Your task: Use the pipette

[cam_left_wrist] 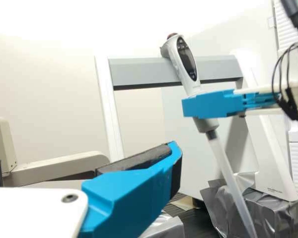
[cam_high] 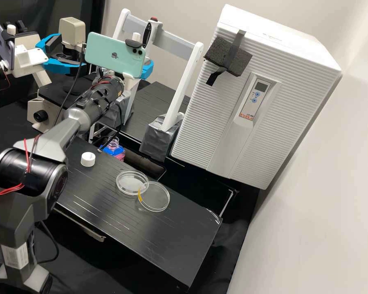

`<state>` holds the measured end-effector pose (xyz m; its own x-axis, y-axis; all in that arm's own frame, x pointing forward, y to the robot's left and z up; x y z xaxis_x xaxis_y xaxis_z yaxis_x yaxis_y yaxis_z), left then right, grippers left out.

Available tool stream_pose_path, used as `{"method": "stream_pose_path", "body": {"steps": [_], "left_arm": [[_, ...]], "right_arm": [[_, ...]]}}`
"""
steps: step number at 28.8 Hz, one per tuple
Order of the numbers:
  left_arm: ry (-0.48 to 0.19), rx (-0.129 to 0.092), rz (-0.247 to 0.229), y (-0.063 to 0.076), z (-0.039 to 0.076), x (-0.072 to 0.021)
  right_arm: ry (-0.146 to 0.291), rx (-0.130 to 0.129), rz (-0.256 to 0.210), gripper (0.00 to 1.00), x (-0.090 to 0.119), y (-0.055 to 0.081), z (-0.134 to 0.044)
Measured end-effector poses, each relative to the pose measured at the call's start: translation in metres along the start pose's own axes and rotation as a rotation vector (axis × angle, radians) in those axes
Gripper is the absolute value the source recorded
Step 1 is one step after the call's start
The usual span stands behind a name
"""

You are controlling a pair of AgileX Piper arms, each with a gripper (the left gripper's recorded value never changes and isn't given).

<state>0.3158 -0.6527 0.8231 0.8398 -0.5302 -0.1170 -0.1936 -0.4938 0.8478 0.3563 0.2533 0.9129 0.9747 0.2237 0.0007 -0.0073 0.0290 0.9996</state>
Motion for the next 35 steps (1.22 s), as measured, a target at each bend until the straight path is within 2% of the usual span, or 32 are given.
{"method": "stream_pose_path", "body": {"steps": [9,11,12,13,17,18,20,26,29,32,34,35], "left_arm": [[0.002,-0.001,-0.011,-0.003,0.000,-0.0017],[0.002,-0.001,-0.013,-0.004,0.000,-0.0020],[0.002,-0.001,-0.014,-0.004,0.000,-0.0021],[0.003,-0.002,-0.021,-0.006,-0.001,-0.0032],[0.006,-0.008,-0.035,-0.010,-0.001,-0.0054],[0.005,-0.019,-0.040,-0.012,-0.001,-0.0061],[0.007,-0.026,-0.048,-0.014,-0.001,-0.0073],[-0.012,-0.035,-0.089,-0.027,0.006,-0.0138],[-0.033,-0.029,-0.127,-0.037,0.011,-0.0204],[-0.050,-0.033,-0.152,-0.046,0.016,-0.0284],[-0.058,-0.035,-0.152,-0.048,0.018,-0.0329],[-0.077,-0.031,-0.147,-0.050,0.021,-0.0366]], "right_arm": [[0.032,-0.008,0.049,0.00,-0.001,0.013,-0.010],[0.034,0.011,0.057,0.00,-0.004,0.015,-0.011],[0.033,0.028,0.060,0.00,-0.006,0.015,-0.010],[0.033,0.056,0.070,0.00,-0.012,0.015,-0.008],[0.032,0.135,0.100,0.00,-0.027,0.012,-0.002],[0.033,0.158,0.113,0.00,-0.034,0.009,0.000],[0.034,0.174,0.130,0.00,-0.042,0.006,0.003],[0.052,0.169,0.179,0.00,-0.066,-0.011,0.010],[0.068,0.174,0.220,0.00,-0.076,-0.020,0.010],[0.079,0.157,0.239,0.00,-0.083,-0.030,0.008],[0.091,0.145,0.246,0.00,-0.085,-0.034,0.006],[0.098,0.130,0.246,0.00,-0.087,-0.037,0.004]]}}
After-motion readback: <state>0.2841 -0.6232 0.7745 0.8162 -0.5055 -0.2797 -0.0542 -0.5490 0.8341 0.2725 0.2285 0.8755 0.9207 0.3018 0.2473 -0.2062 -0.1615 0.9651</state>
